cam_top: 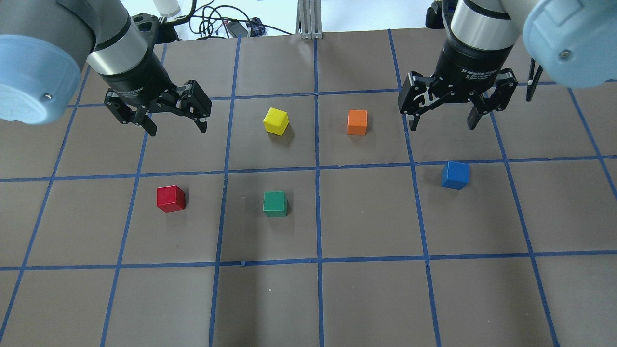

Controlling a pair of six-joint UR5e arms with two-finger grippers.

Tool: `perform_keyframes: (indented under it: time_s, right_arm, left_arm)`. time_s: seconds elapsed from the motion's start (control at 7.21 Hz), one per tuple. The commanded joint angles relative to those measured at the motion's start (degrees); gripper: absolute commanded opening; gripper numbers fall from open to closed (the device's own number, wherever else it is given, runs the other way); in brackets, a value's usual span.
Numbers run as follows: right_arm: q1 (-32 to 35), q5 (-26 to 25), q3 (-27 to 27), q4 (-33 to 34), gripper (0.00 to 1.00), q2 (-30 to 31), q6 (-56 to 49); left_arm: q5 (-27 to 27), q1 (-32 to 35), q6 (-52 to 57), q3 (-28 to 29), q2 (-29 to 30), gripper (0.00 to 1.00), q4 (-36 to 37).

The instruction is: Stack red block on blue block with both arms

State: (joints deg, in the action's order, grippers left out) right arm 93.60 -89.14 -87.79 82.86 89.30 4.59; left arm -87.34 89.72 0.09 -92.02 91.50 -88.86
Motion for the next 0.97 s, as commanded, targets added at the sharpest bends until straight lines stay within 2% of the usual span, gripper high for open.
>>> perform_keyframes:
  time_s: [0.0,0.83]
  right_arm:
    - [0.0,0.3,0.0,0.0,1.0,0.0,0.1]
    - [0.0,0.1,0.1,0.4,1.0,0.0,0.2]
  left_arm:
    - [0.0,0.0,0.1,0.0,0.0,1.0,0.1]
    - [0.0,0.0,0.0,-0.1,0.0,1.0,-0.1]
